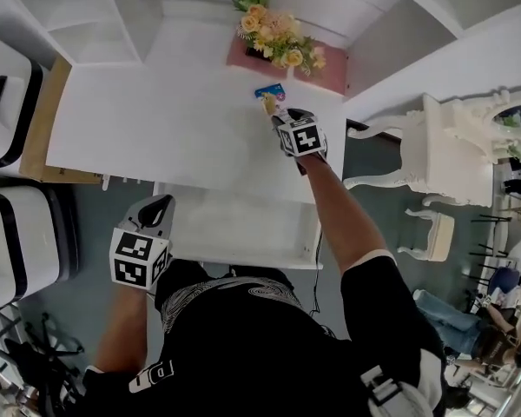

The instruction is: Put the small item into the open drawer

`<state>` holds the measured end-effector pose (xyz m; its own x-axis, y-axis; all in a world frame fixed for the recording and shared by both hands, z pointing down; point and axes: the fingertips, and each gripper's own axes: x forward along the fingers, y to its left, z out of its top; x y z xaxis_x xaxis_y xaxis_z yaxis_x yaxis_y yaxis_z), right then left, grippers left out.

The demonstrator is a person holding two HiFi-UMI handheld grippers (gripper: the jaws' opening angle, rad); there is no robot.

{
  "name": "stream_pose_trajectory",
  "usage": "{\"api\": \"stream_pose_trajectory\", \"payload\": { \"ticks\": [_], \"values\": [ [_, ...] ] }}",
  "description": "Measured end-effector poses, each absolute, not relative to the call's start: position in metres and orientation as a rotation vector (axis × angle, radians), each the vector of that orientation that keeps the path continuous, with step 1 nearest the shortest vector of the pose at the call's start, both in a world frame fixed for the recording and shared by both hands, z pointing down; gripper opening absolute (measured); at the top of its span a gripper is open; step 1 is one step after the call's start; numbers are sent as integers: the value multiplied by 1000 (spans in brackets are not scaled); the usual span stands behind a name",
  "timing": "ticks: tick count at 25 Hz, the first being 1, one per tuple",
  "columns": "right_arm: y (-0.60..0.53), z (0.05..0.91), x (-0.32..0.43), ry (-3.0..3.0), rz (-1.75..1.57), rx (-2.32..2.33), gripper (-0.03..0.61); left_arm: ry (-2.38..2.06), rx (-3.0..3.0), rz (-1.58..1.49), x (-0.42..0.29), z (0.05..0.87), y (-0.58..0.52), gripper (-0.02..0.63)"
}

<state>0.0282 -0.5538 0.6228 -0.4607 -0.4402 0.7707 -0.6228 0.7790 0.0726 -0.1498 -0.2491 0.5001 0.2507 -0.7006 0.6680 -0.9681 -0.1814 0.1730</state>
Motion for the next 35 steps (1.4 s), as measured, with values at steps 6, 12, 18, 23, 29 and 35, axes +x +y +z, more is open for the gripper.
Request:
{"api": "stream_pose_trajectory", "payload": {
  "ticks": [6,12,18,23,29,35],
  "values": [
    [-589,641,14,-2097,304,810,299,-1539,1901,587,-154,508,-250,15],
    [-610,654,5,-2070,374,856,399,-1566,1858,585,-165,509,-246,15],
    [-612,673,-2,-2011,433,812,428,-1560,1810,577,-170,520,-233,15],
    [-609,678,-1,-1996,485,817,428,-1583,1793,542,-183,517,-232,15],
    [-603,676,-2,-2009,520,806,428,-1585,1813,521,-192,512,-237,15],
    [-596,660,-1,-2026,478,805,428,-1546,1861,518,-184,509,-242,15]
  ]
}}
